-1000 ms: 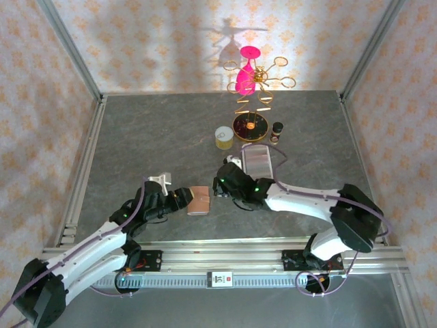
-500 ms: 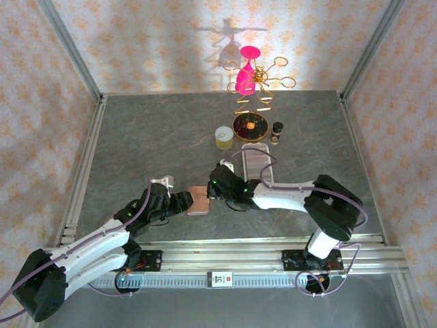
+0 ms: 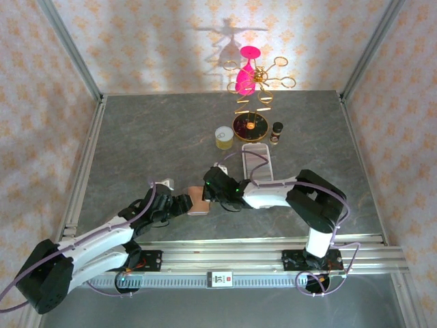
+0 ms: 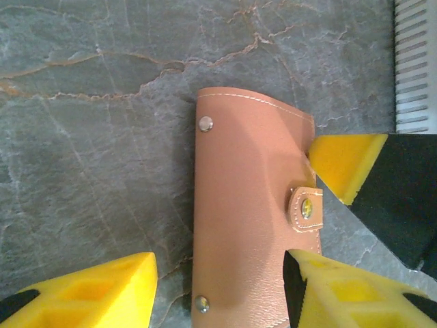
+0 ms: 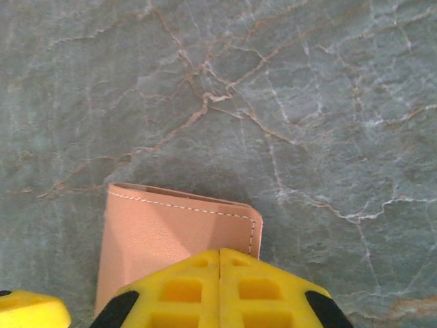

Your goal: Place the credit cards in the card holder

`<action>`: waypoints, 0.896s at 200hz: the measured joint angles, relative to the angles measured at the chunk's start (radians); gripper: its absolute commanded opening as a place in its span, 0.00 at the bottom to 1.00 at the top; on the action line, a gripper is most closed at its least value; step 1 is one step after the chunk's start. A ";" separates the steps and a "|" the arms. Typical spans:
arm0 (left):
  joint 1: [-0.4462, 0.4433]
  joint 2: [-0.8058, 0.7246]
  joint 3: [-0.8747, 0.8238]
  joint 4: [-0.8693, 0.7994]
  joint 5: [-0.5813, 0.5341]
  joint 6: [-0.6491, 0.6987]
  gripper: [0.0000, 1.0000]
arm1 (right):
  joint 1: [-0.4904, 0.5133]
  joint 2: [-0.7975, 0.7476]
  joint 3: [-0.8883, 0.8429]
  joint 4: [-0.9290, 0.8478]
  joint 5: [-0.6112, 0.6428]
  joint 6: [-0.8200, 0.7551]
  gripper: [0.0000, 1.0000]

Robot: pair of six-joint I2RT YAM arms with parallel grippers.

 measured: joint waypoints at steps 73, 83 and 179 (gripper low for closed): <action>-0.013 0.089 -0.006 0.099 0.030 -0.004 0.50 | 0.000 0.008 -0.040 0.063 0.001 0.028 0.05; -0.013 0.105 -0.007 0.105 0.034 -0.005 0.50 | 0.000 0.003 -0.053 0.079 0.002 0.034 0.05; -0.012 0.161 -0.066 0.299 0.075 -0.062 0.43 | 0.000 -0.020 -0.121 0.151 0.002 0.069 0.06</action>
